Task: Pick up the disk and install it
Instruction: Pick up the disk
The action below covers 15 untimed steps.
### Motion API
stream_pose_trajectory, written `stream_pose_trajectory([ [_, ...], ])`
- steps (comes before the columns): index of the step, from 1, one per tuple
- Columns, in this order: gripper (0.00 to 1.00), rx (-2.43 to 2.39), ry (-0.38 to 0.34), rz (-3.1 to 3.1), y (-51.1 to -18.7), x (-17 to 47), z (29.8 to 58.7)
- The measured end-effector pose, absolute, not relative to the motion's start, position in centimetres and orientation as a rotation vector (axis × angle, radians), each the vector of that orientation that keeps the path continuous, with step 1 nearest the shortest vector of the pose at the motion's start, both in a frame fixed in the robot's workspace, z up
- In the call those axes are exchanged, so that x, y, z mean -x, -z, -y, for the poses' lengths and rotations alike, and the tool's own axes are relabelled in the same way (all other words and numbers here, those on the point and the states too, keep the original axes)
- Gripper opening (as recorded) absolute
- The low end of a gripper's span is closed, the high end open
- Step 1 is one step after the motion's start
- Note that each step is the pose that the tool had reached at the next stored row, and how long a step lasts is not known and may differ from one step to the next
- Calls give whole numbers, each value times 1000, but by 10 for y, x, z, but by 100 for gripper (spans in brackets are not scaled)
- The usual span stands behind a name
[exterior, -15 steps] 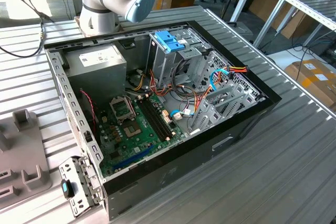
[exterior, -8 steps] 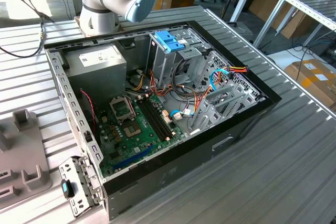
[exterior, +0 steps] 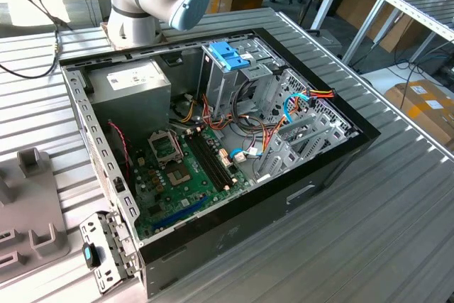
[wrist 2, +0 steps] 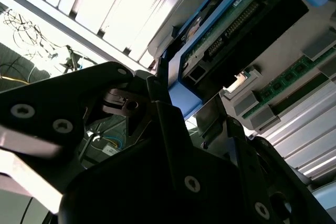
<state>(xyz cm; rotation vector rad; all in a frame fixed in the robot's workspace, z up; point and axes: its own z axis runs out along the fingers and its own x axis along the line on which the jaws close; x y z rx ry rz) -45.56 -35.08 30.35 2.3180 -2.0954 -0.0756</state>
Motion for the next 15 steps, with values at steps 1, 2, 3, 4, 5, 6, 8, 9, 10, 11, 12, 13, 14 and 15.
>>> stream_pose_trajectory([
  [1,48,-2318,76,2095,-303,456,351],
  [2,48,-2318,76,2095,-303,456,351],
  [3,48,-2318,76,2095,-303,456,351],
  [4,48,-2318,76,2095,-302,456,351],
  [5,48,-2318,76,2095,-302,456,351],
  [6,48,-2318,76,2095,-302,456,351],
  [8,48,-2318,76,2095,-301,456,351],
  [9,48,-2318,76,2095,-301,456,351],
  [10,48,-2318,76,2095,-301,456,351],
  [11,48,-2318,76,2095,-300,456,351],
  [12,48,-2318,76,2095,-300,456,351],
  [13,48,-2318,76,2095,-300,456,351],
  [14,48,-2318,76,2095,-300,456,351],
  [15,48,-2318,76,2095,-299,456,351],
])
